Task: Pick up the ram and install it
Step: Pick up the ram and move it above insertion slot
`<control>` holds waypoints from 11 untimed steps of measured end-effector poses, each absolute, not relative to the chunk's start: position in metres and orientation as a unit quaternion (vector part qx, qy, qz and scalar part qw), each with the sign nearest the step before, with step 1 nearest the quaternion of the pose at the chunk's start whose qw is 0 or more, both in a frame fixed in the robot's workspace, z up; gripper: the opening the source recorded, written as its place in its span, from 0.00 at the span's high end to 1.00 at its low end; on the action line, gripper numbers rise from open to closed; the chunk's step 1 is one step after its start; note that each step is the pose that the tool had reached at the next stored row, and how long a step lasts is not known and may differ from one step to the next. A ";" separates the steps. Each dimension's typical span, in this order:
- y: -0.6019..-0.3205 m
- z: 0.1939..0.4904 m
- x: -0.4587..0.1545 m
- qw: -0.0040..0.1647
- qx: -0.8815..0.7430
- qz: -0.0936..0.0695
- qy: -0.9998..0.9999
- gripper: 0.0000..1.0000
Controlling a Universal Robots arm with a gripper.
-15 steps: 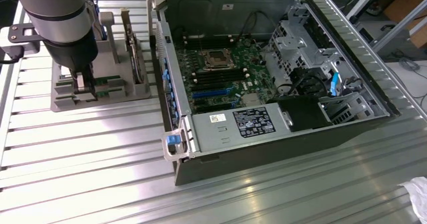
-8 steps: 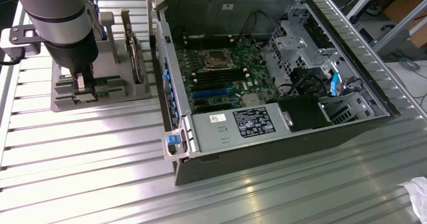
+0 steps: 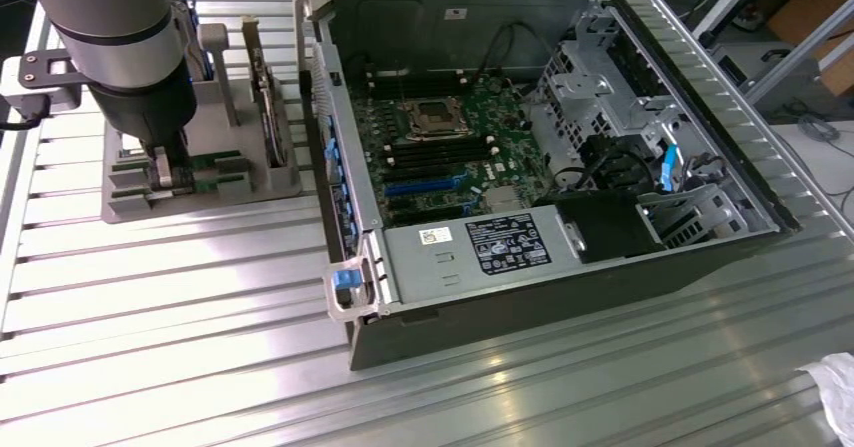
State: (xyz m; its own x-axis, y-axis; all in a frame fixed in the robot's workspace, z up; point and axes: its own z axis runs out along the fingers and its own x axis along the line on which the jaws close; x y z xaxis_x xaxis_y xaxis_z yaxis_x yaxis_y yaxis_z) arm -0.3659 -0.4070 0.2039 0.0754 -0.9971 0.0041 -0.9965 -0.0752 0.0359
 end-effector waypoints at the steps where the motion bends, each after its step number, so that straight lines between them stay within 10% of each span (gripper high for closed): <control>1: -0.407 0.204 -0.366 0.015 0.733 -0.011 -0.680 0.87; 11: -0.407 0.204 -0.366 0.014 0.733 -0.011 -0.680 0.87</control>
